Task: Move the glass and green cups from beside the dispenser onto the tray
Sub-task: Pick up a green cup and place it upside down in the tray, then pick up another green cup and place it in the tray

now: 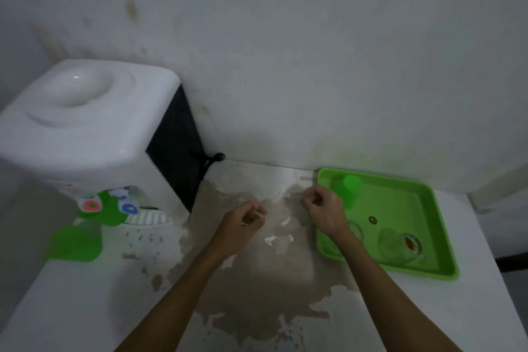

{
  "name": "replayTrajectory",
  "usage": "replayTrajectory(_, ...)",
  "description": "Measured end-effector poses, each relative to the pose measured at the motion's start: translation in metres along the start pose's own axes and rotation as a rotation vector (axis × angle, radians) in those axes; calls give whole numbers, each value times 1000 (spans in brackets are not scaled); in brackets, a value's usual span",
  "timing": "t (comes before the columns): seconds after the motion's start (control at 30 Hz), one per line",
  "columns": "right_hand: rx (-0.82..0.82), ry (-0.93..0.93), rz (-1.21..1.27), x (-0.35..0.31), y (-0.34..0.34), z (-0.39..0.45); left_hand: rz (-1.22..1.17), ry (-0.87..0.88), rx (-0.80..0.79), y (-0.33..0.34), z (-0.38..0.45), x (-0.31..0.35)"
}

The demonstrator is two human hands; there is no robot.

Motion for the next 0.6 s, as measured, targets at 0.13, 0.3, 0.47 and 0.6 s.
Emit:
replayTrajectory(0.13, -177, -10, 105, -25, 40, -19, -72, -30, 70, -33, -38, -14)
replayTrajectory(0.3, -344, -4, 142, -62, 93, -42, -11, -75, 283, -93, -85, -38)
replayTrajectory(0.47, -459, 3, 171, -91, 142, -61, 94, -123, 503, -149, -121, -54)
replayTrajectory(0.6, -534, 2, 197, -113, 175, -73, 202, -140, 645, -190, -136, -63)
Point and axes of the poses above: each hand's wrist, its own z-axis towards the middle knuckle, its own y-axis out of the palm, x = y × z, the point moved 7 cm from there along z, towards the middle knuckle, and after that the axes turned 1 degree about x, right-handed, at the moved point
